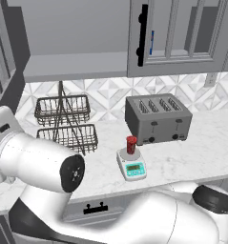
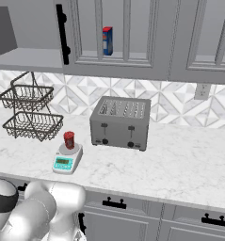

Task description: Pick the yogurt and place it on the digital scale for weighing, and close the cabinet.

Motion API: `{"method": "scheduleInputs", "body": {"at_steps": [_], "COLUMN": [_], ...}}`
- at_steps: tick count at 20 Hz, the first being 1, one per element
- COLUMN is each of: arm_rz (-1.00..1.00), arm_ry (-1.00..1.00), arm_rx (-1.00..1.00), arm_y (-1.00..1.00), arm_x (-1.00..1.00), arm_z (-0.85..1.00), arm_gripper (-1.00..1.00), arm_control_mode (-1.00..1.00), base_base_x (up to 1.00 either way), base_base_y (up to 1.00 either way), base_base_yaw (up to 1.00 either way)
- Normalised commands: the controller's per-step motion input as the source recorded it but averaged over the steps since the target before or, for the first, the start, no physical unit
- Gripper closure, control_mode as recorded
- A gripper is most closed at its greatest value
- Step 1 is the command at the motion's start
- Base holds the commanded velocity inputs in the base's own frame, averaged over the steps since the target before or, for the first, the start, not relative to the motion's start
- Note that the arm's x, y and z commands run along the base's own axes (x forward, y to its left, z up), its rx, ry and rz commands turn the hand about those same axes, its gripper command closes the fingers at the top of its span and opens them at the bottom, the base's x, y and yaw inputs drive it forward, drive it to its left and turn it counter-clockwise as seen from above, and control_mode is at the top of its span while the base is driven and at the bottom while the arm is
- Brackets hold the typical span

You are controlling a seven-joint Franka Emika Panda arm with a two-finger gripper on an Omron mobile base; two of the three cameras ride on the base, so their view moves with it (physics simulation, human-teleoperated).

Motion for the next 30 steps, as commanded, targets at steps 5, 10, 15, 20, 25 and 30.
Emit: {"method": "scheduleInputs", "body": {"at_steps": [5, 10, 15, 20, 25, 30], "arm_rz": [-0.09, -0.19, -0.18, -0.16, -0.13, -0.11], "arm_ry": [0.01, 0.06, 0.14, 0.15, 0.16, 0.11], "arm_rx": [0.05, 0.08, 0.11, 0.13, 0.13, 0.08], "arm_y": [-0.64, -0.99, -1.00, -1.00, -0.97, -0.66], "arm_x": [0.85, 1.00, 1.00, 1.00, 1.00, 1.00], "arm_z": [0.00, -0.01, -0.05, -0.04, -0.08, -0.15], "arm_gripper": [-1.00, -1.00, -1.00, -1.00, -1.00, -1.00], "arm_control_mode": [-1.00, -1.00, -1.00, -1.00, -1.00, -1.00], "base_base_x": [0.00, 0.00, 0.00, 0.00, 0.00, 0.00], "base_base_y": [0.00, 0.00, 0.00, 0.00, 0.00, 0.00], "base_base_yaw": [0.00, 0.00, 0.00, 0.00, 0.00, 0.00]}}
